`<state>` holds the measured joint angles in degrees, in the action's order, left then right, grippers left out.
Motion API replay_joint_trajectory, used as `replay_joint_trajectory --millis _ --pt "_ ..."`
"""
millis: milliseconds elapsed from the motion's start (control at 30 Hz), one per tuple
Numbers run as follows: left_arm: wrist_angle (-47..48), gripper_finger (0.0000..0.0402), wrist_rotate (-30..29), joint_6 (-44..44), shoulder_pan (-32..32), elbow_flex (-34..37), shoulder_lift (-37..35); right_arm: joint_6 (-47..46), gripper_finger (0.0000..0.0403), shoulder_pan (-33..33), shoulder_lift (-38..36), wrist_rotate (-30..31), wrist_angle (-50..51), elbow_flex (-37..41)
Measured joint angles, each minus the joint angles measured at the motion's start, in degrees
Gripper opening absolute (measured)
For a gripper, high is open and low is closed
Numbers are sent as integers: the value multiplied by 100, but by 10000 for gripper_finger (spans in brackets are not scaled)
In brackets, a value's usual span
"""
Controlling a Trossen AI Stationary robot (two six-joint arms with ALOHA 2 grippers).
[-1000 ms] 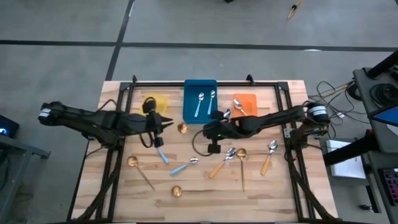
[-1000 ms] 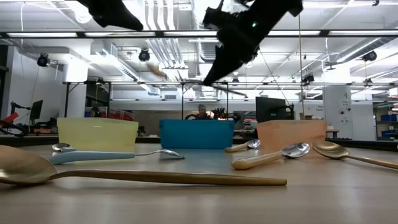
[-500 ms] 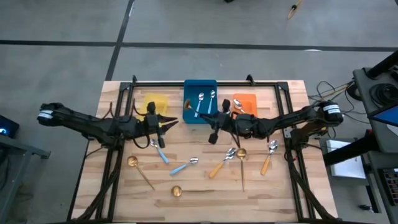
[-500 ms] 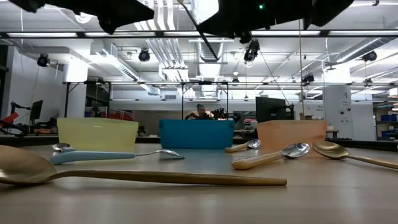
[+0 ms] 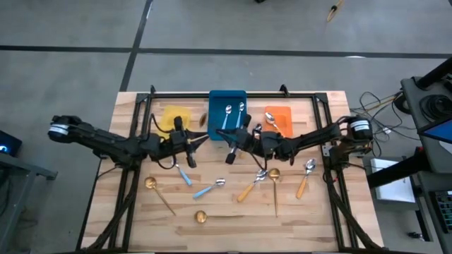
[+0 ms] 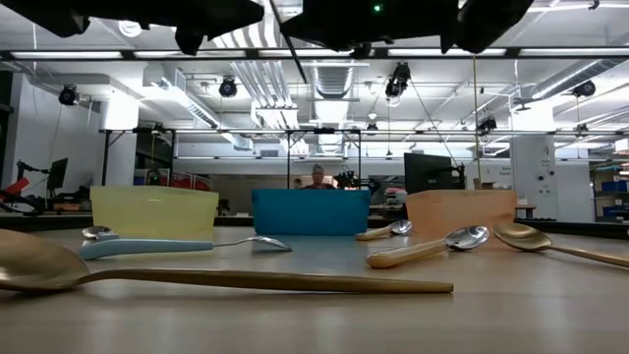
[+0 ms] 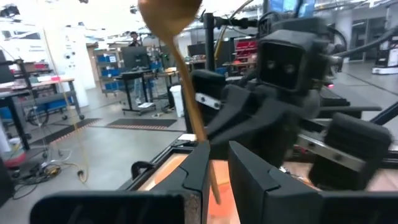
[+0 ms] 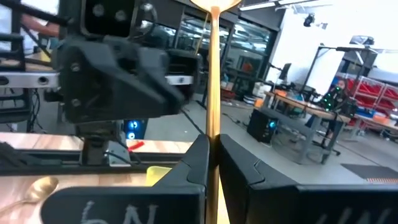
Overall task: Sort silverware by color (type)
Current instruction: Put the gold spoon into the yellow bin
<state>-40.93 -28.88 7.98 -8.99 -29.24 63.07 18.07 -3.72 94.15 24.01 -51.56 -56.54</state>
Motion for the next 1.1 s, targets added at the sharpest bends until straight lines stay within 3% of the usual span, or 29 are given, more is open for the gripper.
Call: replay_joint_trajectory --millis 200,567,933,1100 --pt "25 38 -267 -85 11 -76 37 255 12 -92 133 -17 22 -213" --pt "18 41 -169 -296 13 -104 39 352 12 -91 159 6 14 -233" --pt "114 143 -130 -282 11 -104 39 399 12 -102 159 17 27 -233" --pt "29 158 -10 -209 16 -104 39 511 12 -92 159 17 26 -233"
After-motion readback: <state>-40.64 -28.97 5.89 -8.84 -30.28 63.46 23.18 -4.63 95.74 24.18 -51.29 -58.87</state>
